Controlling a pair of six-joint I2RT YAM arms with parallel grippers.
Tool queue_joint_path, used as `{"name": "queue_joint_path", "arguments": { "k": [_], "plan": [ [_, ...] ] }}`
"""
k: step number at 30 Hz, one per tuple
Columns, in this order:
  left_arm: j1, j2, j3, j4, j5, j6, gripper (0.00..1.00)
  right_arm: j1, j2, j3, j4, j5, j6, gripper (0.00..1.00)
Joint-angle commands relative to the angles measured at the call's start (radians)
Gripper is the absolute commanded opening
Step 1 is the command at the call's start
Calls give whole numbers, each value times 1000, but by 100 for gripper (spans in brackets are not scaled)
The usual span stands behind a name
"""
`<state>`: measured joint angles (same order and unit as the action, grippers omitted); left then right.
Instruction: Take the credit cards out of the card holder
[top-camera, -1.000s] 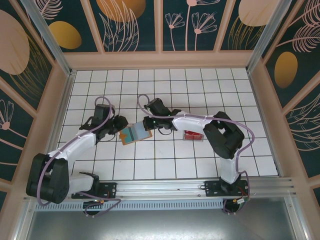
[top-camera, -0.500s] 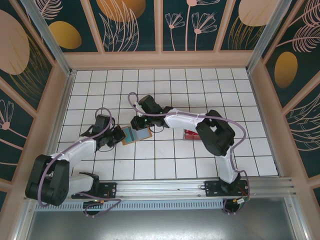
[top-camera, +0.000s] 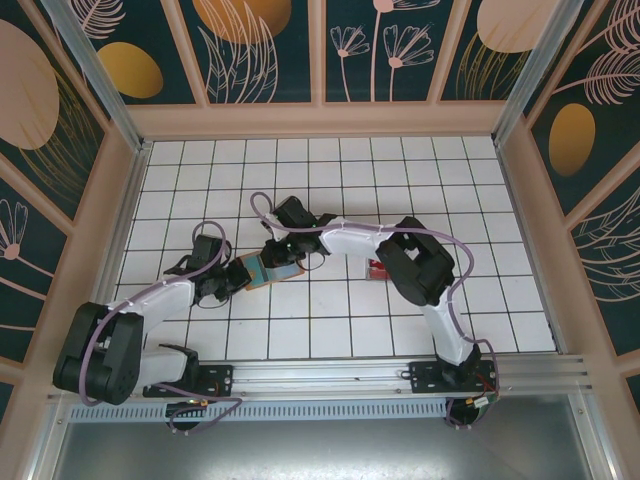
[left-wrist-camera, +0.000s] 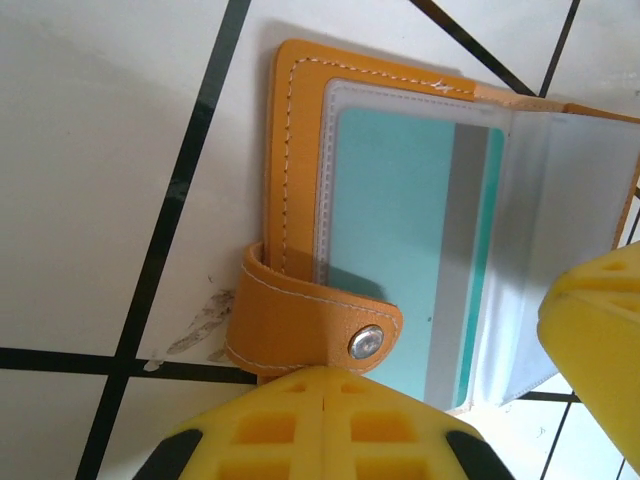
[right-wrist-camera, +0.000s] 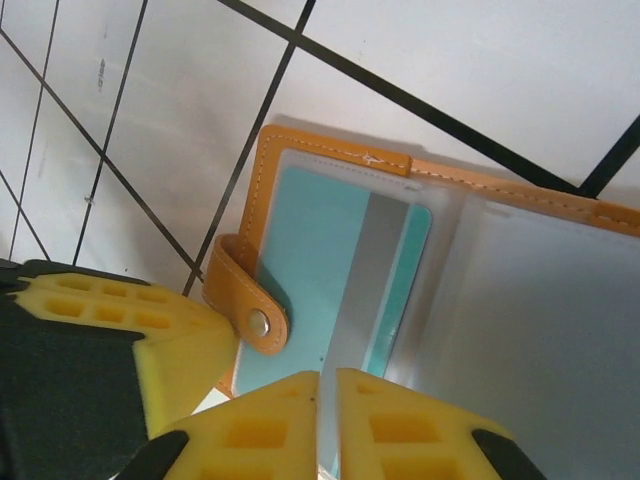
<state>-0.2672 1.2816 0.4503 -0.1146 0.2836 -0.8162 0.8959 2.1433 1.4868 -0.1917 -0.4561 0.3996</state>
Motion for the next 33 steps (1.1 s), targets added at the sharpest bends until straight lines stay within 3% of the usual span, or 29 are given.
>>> {"name": "queue_joint_path", "arguments": {
  "k": [1, 15, 22, 33],
  "plan": [
    [2, 14, -13, 9, 2, 6, 6, 5, 33, 30, -48, -21, 3, 14],
    [2, 20, -21, 13, 5, 5, 4, 5, 76, 58, -90, -23, 7, 19],
    [2, 24, -21, 16, 7, 3, 3, 5, 78, 60, -85, -43, 2, 0],
    [3, 24, -16, -2, -9, 2, 2, -30, -7, -39, -28, -5, 32, 0]
  ]
}}
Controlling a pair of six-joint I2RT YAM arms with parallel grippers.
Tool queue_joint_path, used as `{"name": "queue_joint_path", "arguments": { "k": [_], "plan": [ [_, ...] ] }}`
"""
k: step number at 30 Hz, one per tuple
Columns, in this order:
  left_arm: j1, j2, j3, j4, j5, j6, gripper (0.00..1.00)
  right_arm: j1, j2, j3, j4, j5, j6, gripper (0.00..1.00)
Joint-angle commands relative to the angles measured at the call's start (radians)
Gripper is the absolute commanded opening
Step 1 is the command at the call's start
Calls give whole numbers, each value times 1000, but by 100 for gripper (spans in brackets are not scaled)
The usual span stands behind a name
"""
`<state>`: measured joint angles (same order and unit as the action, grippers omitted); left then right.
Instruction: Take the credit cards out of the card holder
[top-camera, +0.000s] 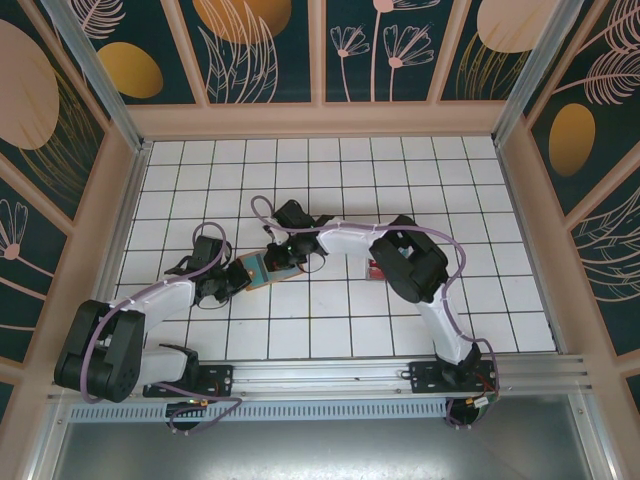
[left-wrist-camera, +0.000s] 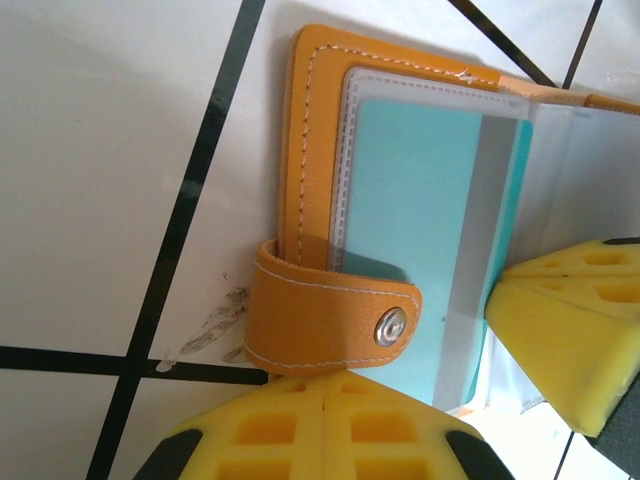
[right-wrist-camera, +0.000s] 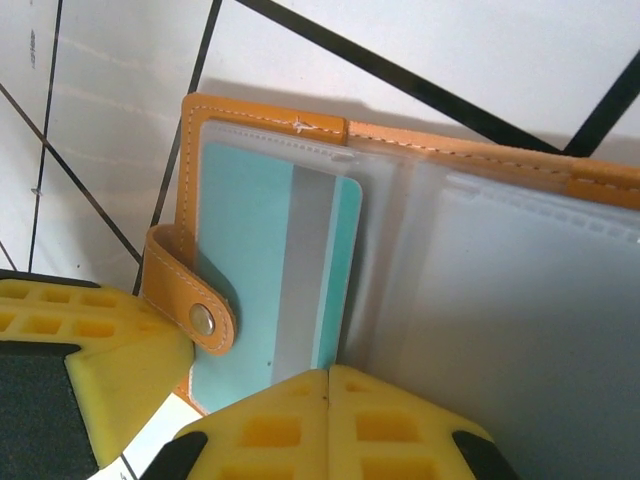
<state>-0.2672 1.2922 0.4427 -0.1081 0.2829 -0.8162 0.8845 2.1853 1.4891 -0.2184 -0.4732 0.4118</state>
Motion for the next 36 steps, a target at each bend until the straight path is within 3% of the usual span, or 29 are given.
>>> {"name": "queue_joint_path", "arguments": {
  "k": [1, 15, 18, 21, 32, 34, 36],
  "plan": [
    [2, 14, -8, -9, -8, 3, 1, -23, -62, -56, 5, 16, 23, 0],
    [2, 14, -6, -8, -3, 8, 1, -41, -80, -90, 14, 2, 23, 0],
    [2, 16, -5, -5, 1, 9, 1, -39, -66, -83, 37, -27, 36, 15],
    [3, 16, -6, -5, 2, 11, 1, -39, -49, -63, 41, -35, 42, 21],
    [2, 25, -7, 2, 10, 11, 1, -33, 9, -18, 11, -57, 38, 20],
    [2, 27, -7, 3, 12, 11, 0, -33, 14, -15, 11, -61, 36, 17],
    [3, 28, -6, 2, 12, 11, 0, -33, 13, -16, 11, -59, 38, 7]
  ]
}}
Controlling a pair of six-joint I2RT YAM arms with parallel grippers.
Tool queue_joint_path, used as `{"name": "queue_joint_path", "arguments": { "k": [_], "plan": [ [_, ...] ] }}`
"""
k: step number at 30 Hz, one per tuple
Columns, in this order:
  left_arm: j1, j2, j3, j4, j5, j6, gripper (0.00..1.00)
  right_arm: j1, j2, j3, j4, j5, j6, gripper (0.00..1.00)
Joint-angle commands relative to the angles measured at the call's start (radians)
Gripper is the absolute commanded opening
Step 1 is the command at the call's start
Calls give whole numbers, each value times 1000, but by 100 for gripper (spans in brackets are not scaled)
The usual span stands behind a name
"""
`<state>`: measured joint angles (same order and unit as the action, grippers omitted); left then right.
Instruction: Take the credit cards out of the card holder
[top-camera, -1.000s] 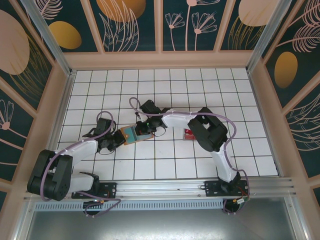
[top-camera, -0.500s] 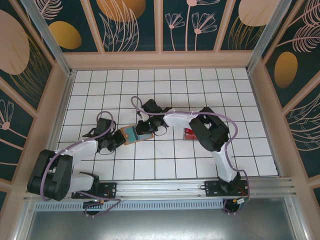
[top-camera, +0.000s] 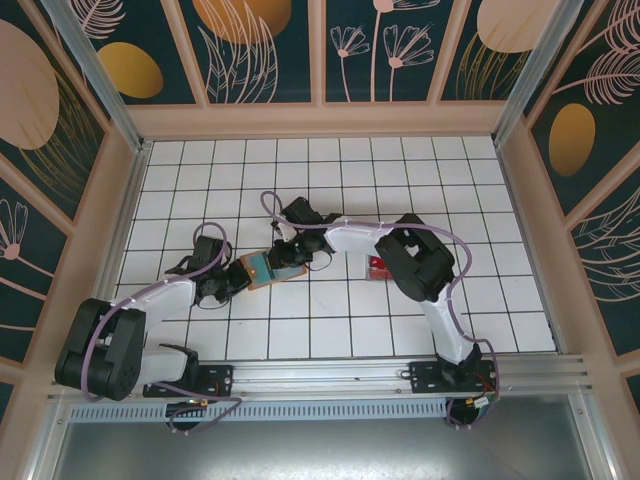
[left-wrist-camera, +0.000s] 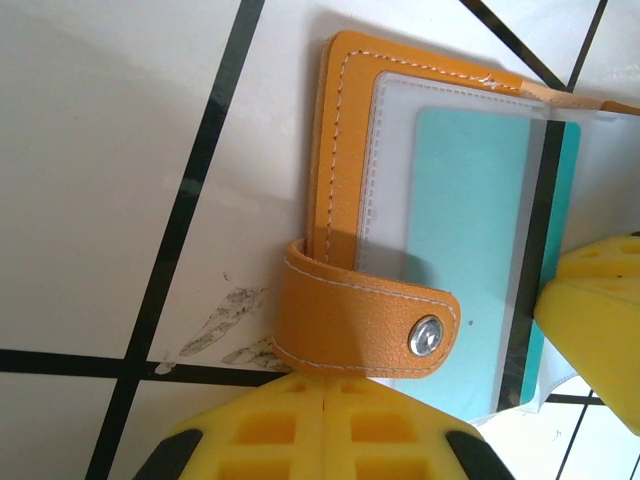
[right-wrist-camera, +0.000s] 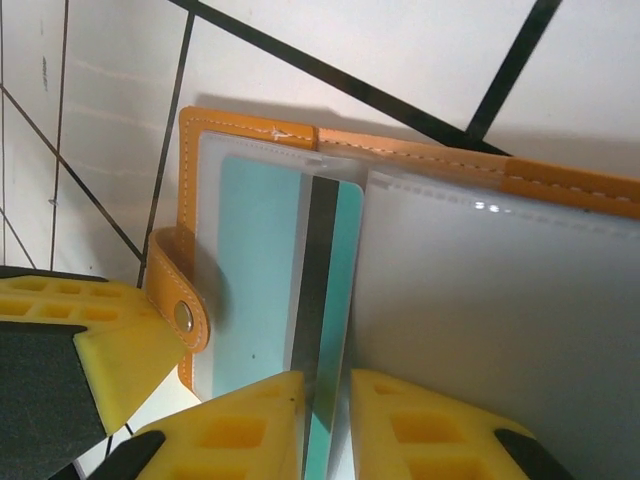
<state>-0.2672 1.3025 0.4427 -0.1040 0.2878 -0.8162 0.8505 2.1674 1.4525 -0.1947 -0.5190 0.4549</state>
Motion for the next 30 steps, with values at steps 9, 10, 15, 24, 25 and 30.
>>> {"name": "queue_joint_path", "arguments": {
  "k": [9, 10, 15, 24, 25, 30],
  "plan": [
    [2, 13, -4, -31, -36, 12, 0, -32, -35, -47, 1, 26, -2, 0],
    [3, 13, -5, -31, -36, 14, 0, -40, -44, -54, -2, 29, -8, 0],
    [2, 17, -3, -30, -32, 15, 0, -78, -82, -96, -17, 38, -32, 0],
    [2, 8, 1, -24, -18, 17, 0, -125, -182, -163, -32, 64, -67, 0],
    [2, 7, 3, -25, -18, 17, 0, -128, -190, -164, -33, 63, -69, 0],
    [3, 4, 17, -23, -9, 21, 0, -125, -200, -154, -38, 57, -68, 0]
  ]
}}
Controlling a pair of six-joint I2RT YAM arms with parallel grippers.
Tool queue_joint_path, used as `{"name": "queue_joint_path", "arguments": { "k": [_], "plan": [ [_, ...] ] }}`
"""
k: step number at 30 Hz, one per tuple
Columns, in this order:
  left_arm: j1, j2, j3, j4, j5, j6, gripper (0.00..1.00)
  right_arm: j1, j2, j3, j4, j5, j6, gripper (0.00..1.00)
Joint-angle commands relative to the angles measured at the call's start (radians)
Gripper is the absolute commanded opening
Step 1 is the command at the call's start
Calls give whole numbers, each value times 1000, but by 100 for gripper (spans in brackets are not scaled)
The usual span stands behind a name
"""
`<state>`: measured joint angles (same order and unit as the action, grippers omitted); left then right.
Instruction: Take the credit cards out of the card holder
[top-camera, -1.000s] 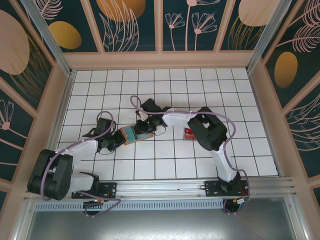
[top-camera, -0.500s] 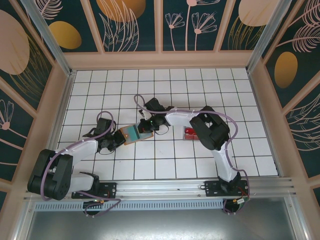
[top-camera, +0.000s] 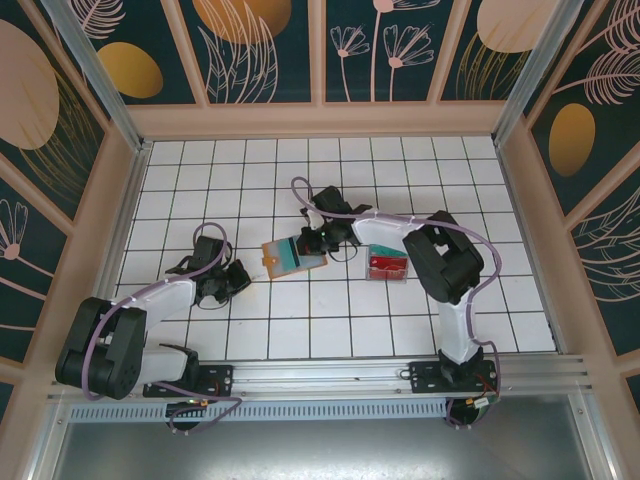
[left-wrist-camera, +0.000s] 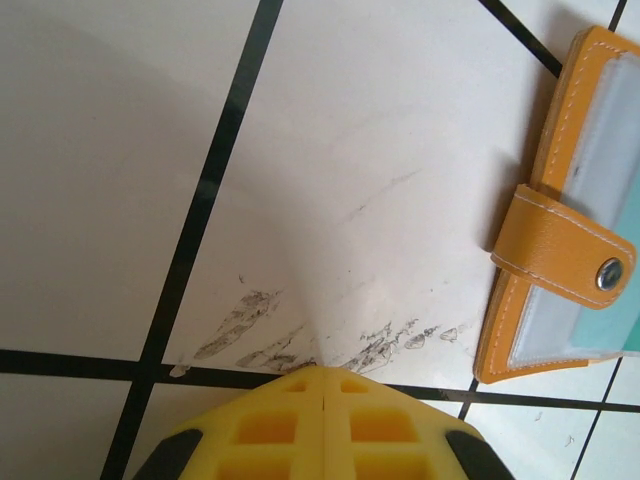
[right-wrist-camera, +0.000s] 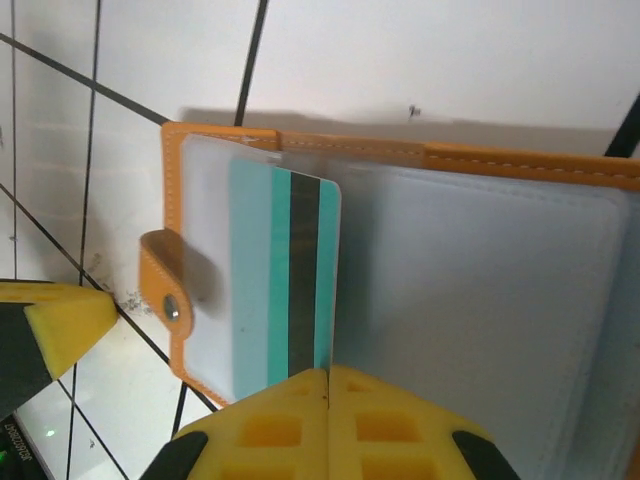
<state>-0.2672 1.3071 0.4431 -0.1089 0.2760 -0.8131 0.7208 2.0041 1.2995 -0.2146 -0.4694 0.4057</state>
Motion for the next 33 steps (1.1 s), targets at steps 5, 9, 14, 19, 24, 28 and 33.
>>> {"name": "queue_joint_path", "arguments": {
  "k": [5, 9, 14, 19, 24, 28, 33],
  "plan": [
    [3, -3, 20, -15, 9, 19, 0, 21, -8, 9, -10, -2, -7, 0],
    [3, -11, 16, -17, 10, 17, 0, 39, 17, 22, 1, -7, 4, 0],
    [2, -11, 16, -12, 14, 17, 0, 61, 59, 46, 14, -12, 18, 0],
    [3, -8, 12, -4, 20, 15, 0, 76, 88, 58, 29, -20, 32, 0],
    [2, 2, 13, 6, 29, 13, 0, 94, 108, 88, 25, -28, 35, 0],
    [3, 3, 11, 7, 29, 14, 0, 100, 110, 102, 23, -29, 38, 0],
    [2, 6, 9, 5, 29, 14, 0, 104, 113, 118, 11, -29, 36, 0]
  ]
}}
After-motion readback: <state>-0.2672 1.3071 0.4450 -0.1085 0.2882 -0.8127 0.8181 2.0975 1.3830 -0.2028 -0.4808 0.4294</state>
